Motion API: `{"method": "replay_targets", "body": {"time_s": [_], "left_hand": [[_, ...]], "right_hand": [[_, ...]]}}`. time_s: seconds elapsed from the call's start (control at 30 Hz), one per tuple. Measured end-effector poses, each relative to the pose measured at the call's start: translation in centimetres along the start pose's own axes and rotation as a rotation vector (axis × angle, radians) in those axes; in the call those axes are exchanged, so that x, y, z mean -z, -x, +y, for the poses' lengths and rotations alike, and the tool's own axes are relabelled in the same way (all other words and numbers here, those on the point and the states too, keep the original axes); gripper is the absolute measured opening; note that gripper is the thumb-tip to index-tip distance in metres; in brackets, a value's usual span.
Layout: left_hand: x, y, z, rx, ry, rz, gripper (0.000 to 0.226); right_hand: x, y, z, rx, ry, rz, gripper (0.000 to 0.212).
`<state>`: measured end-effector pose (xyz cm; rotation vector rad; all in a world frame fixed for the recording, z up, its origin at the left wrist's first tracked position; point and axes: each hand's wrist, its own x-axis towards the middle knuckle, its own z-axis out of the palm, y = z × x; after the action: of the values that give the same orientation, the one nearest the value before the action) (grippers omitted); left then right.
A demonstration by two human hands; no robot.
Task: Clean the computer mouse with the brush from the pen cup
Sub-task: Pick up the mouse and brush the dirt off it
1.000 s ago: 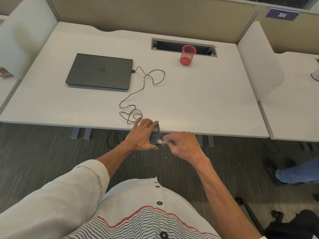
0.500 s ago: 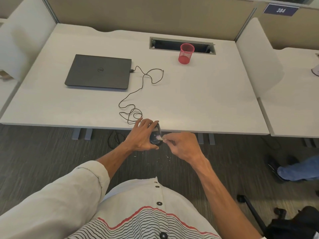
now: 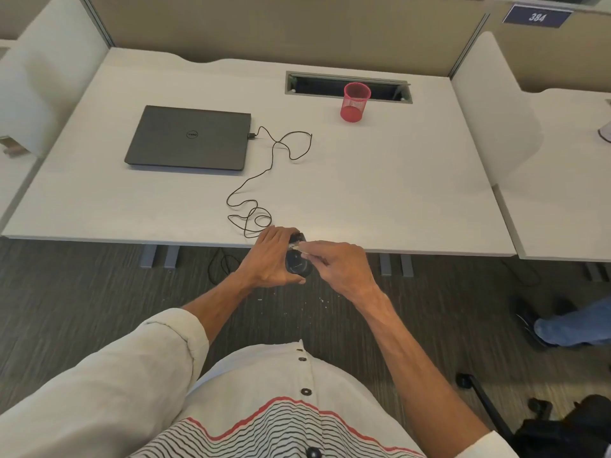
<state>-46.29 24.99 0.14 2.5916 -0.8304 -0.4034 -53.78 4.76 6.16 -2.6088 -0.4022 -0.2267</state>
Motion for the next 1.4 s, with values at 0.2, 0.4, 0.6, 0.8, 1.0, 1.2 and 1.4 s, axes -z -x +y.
{"method": "replay_targets", "body": {"time_s": [0.2, 0.4, 0.6, 0.8, 1.0, 1.2, 1.4], "left_hand": [[0.4, -0.3, 0.5, -0.011, -0.07, 0.002, 0.115], [0.3, -0.2, 0.5, -0.011, -0.129, -0.008, 0.117], [0.0, -0.1, 0.6, -0.018, -0.14, -0.012, 0.116], [0.2, -0.4, 1.0, -0.043, -0.119, -0.009, 0.113], [0.4, -0.4, 0.8, -0.032, -0.124, -0.02, 0.114], [0.1, -0.1, 0.7, -0.024, -0.113, -0.017, 0.114], [0.3, -0.4, 0.8, -0.02, -0.11, -0.034, 0.114]], "right_hand": [[-0.2, -0.5, -0.2, 0.068, 0.077, -0.031, 0.018], [1.2, -0.3, 0.3, 0.036, 0.043, -0.182, 0.012], [1.9, -0.4, 1.3, -0.035, 0.007, -0.132, 0.019], [0.3, -0.3, 0.7, 0.007, 0.048, -0.009, 0.02], [0.0, 0.6, 1.6, -0.01, 0.032, -0.191, 0.023], [1.1, 0.9, 2.9, -0.042, -0.037, -0.164, 0.016], [0.3, 0.4, 2.1, -0.043, -0.044, 0.053, 0.022]]}}
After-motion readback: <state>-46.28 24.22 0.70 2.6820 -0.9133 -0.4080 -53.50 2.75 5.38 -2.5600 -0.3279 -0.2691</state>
